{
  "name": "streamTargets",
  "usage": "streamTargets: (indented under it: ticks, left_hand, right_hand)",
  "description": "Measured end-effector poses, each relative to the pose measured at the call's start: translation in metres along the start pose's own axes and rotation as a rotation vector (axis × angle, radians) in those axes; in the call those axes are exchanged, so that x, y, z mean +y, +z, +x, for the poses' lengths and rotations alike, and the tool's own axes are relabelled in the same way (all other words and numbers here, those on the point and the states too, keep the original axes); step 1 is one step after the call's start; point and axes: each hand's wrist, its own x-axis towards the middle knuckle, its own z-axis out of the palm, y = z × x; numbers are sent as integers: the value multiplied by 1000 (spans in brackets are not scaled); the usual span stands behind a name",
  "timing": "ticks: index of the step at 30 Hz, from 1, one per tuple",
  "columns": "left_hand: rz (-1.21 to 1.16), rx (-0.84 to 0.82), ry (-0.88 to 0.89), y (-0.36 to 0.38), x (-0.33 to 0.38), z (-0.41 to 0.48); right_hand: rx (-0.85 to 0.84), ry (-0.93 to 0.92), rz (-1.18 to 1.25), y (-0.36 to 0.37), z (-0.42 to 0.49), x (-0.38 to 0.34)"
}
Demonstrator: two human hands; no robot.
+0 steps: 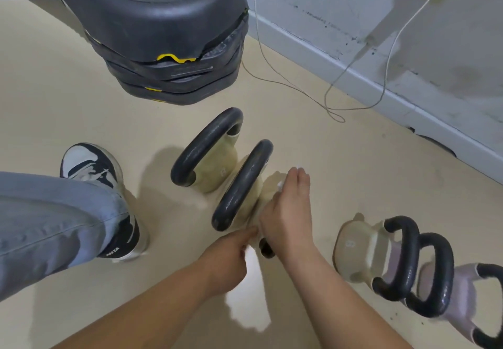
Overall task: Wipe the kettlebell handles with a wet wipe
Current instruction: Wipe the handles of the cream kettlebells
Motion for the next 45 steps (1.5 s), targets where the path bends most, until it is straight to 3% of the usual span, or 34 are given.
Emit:
streamTargets:
  ticks: [3, 6, 11, 16, 18, 20, 22, 26, 30, 35, 39, 43, 45]
  left_hand:
    - [-157, -55, -107, 0, -1, -3]
    - [-148, -87, -104, 2, -6, -2]
    - [-193, -111, -126, 7, -12, 1]
    - [-59, -171, 66, 14, -29, 2]
    - [-177, -135, 87, 14, -25, 4]
    - [-29, -149, 122, 3, -12, -4]
    - [-119, -134, -23, -2, -4, -6]
    - [-76, -116, -74, -5, -3, -9]
    - [-96, -52, -66, -8, 3, -10]
    - [-153, -65, -64, -10, 6, -10]
    - [-195, -73, -89, -8, 3, -9]
    - [-16, -152, 20, 1, -13, -1]
    - [-301, -99, -39, 5, -10, 3]
  right_hand:
    - [-213, 185, 0, -21, 50, 3]
    - [-375, 356, 273, -39, 62, 8]
    - [-144, 333, 442, -20, 28, 11]
    - [-79, 296, 538, 6, -39, 12]
    - [-45, 290, 445, 11, -64, 8]
    - [-69, 328, 335, 20, -85, 7]
    - [-138, 374, 253, 30, -99, 10]
    - [4, 329, 338, 41, -102, 25]
    - [-35, 234, 253, 47, -86, 45]
    - [-58, -11, 165, 26, -70, 55]
    - [-48, 226, 453, 32, -83, 37]
    - [49, 451, 640, 24, -86, -2]
    - [80, 501, 677, 16, -69, -13]
